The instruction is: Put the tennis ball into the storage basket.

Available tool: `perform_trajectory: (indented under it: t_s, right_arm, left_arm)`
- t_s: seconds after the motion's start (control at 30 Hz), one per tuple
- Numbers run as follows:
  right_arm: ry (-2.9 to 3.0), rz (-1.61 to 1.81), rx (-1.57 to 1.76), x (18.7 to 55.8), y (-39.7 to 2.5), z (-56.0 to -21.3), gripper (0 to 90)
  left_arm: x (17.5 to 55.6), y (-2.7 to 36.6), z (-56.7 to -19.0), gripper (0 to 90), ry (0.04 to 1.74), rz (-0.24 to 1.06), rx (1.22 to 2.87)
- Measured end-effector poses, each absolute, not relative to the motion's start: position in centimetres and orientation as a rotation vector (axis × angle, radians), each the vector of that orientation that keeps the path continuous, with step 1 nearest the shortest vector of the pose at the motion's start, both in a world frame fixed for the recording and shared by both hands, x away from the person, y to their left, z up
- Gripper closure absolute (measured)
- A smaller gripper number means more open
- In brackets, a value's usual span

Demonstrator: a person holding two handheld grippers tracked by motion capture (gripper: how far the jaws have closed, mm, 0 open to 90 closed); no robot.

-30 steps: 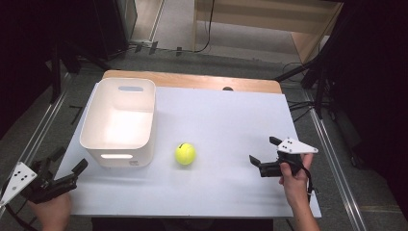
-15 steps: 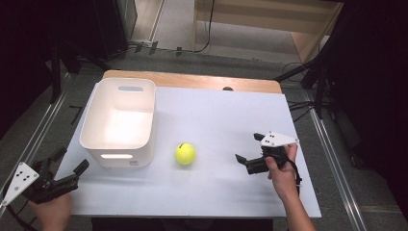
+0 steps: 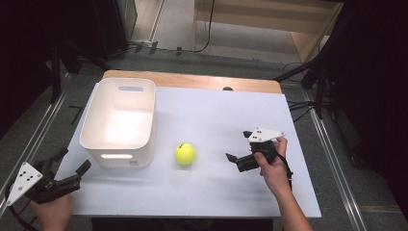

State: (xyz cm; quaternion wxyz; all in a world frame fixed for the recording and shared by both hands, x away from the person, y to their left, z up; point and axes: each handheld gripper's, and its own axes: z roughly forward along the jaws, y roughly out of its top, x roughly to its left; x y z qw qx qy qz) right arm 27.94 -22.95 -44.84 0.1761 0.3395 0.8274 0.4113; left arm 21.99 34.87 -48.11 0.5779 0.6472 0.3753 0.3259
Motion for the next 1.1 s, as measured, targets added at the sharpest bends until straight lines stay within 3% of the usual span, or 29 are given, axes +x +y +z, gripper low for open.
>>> perform_trajectory:
  t_s: [1.1]
  right_arm:
    - [2.554,1.111,0.831,30.3,-16.5,-45.7,0.0]
  left_arm:
    - [22.2,34.8,-48.1,12.6,0.846,0.72,1.537]
